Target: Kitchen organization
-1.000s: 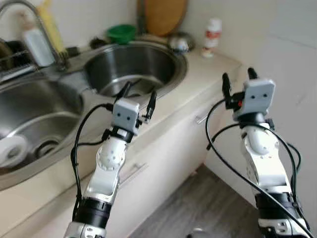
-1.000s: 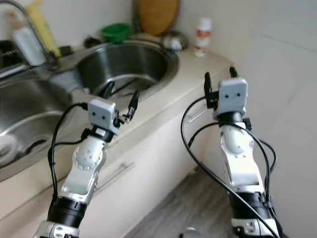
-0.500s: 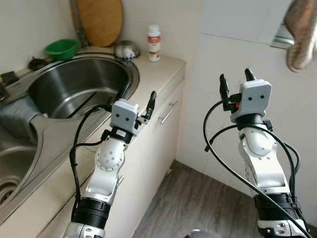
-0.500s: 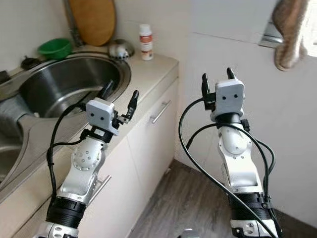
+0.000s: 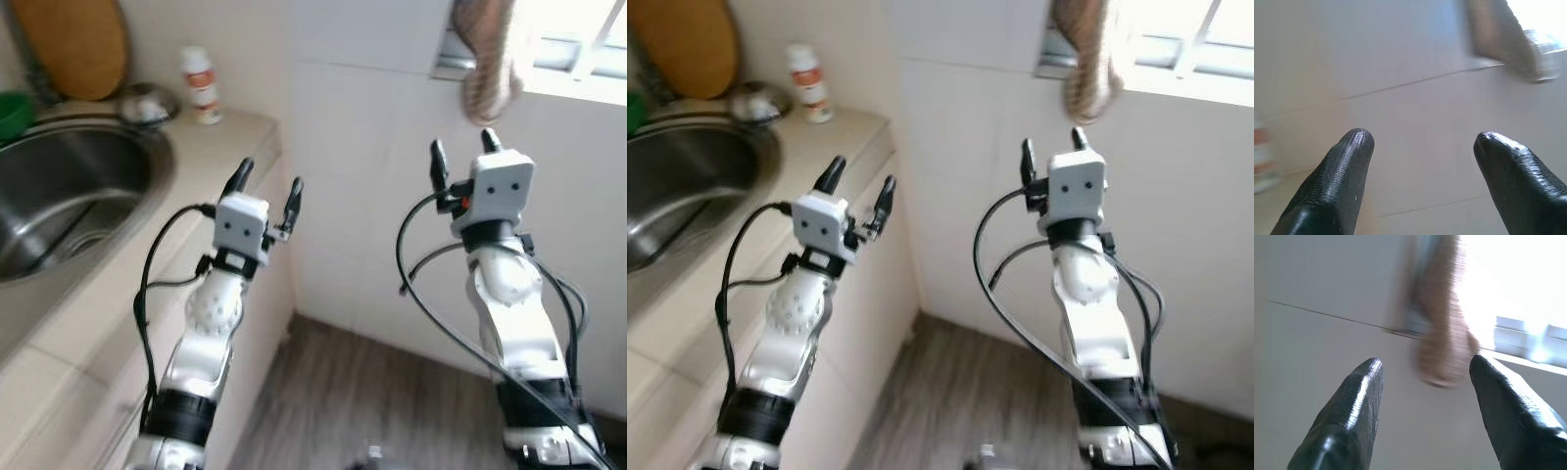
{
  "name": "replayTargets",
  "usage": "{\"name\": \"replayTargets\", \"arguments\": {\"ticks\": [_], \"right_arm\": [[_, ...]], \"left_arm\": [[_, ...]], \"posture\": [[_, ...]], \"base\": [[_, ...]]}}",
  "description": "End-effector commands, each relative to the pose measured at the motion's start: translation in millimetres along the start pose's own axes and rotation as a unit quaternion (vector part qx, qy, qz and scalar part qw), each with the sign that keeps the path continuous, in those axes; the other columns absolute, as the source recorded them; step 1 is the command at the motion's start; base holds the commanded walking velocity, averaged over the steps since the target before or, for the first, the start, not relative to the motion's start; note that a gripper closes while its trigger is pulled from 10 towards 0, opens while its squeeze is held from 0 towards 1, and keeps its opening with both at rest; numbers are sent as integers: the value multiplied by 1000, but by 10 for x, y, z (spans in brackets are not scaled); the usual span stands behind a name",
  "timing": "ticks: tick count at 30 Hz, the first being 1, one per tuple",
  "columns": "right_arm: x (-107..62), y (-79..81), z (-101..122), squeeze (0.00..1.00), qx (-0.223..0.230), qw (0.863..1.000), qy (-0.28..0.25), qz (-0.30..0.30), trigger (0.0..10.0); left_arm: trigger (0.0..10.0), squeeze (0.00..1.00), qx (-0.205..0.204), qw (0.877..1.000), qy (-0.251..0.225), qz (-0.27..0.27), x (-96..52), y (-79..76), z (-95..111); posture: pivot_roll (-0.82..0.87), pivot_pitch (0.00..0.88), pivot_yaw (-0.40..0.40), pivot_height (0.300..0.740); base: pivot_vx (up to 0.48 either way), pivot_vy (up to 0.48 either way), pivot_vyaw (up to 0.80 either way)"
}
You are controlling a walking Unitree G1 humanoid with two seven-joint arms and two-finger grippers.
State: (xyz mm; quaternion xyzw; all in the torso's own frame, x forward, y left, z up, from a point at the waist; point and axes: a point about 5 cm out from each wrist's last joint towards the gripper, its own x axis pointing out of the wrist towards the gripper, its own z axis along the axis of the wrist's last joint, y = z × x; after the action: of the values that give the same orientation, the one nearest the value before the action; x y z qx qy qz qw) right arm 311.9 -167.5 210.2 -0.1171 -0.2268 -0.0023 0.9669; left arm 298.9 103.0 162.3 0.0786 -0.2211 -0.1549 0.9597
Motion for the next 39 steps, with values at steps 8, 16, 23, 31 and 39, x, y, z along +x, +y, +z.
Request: {"name": "replayTargets", "arguments": {"ticks": [8, 16, 23, 31, 39], "right_arm": [[-4, -7, 13, 0, -2, 1000, -3, -4, 10000], [-4, -15, 10, 0, -4, 1000, -3, -6, 10000], [-10, -14, 0, 0, -5, 1000, -2, -6, 10000], [-7, -15, -11, 0, -5, 1000, 2, -10, 10000], [2, 3, -30, 0, -3, 1000, 6, -12, 10000]], "left_arm": [[10000, 0, 2, 1000, -7, 2, 8, 29, 20], [10000, 0, -5, 1000, -5, -2, 17, 17, 7], [10000, 0, 1, 1000, -11, -1, 14, 22, 15], [10000, 0, 6, 1000, 0, -7, 12, 31, -7], [10000, 0, 10, 1000, 2, -5, 21, 36, -13]], "posture": [[-173, 0, 35, 740], [-178, 0, 36, 740], [-179, 0, 43, 740], [-177, 0, 46, 740], [-174, 0, 47, 740]], "base": [[0, 0, -781], [0, 180, -781], [0, 69, -781], [0, 0, -781], [0, -399, -781]]}}
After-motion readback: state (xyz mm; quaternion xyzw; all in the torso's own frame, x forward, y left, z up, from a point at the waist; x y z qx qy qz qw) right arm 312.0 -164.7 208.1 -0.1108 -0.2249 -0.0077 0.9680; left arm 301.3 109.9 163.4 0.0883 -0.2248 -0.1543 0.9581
